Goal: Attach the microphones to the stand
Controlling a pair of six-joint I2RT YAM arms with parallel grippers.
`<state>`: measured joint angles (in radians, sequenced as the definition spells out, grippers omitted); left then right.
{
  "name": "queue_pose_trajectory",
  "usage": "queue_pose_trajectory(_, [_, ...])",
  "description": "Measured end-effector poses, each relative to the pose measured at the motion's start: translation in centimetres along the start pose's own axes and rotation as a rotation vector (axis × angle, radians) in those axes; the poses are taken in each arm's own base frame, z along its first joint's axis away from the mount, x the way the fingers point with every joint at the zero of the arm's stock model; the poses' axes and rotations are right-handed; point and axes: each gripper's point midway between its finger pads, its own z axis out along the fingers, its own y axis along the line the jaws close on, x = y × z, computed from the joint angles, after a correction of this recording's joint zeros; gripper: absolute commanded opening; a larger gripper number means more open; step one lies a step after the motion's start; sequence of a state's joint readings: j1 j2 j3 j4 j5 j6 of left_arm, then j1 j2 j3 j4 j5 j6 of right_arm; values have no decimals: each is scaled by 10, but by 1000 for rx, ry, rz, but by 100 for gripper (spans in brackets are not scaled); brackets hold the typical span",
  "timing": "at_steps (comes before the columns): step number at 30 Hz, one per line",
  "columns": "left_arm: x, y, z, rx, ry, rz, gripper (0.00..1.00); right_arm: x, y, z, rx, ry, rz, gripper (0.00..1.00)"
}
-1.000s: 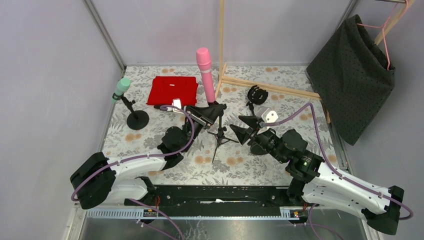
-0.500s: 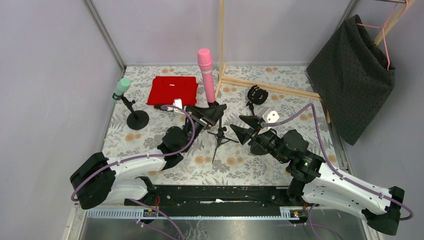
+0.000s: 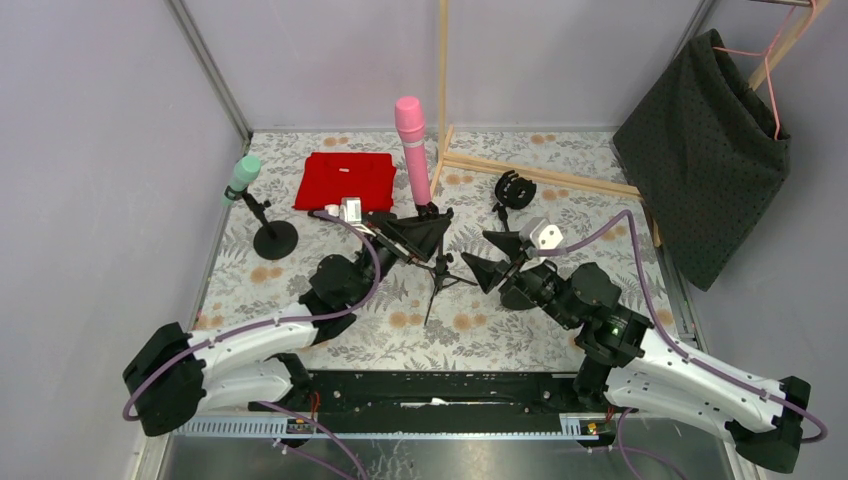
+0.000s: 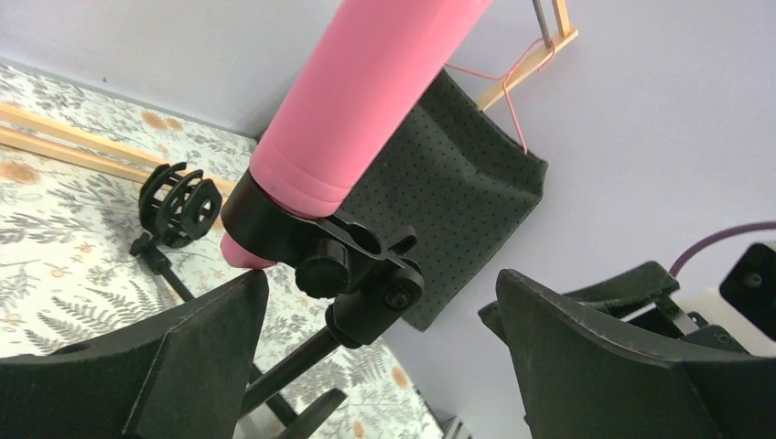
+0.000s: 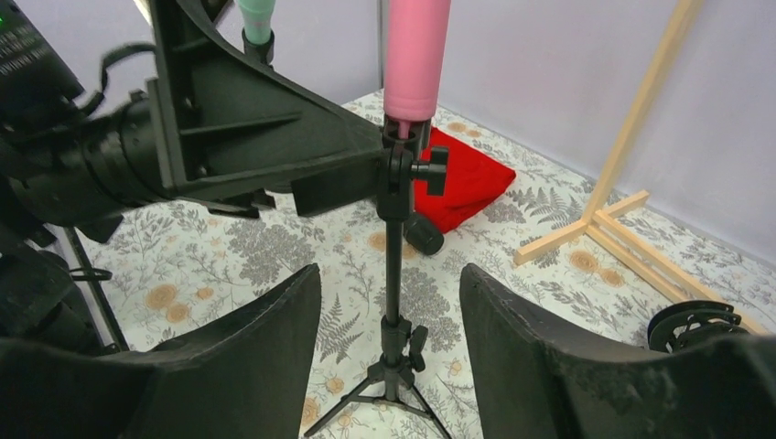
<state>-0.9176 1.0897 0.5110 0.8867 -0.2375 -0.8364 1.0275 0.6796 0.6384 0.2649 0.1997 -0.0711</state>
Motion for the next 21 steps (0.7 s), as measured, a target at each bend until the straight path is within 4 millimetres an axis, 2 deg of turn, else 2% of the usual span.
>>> queue_pose_trajectory(6, [-9, -6, -15, 14, 29, 137, 99, 28, 1, -1, -1, 52, 0, 69])
queue_pose_trajectory(11, [-19, -8, -38, 23, 32, 197, 99, 60, 4, 4, -8, 111, -1, 69])
queue_pose_trajectory(16, [-7, 20, -65, -55, 94, 234, 99, 88, 8, 17, -9, 177, -7, 66])
queue_pose_trajectory(21, [5, 51, -88, -152, 151, 260, 99, 97, 9, 31, 0, 174, -8, 64])
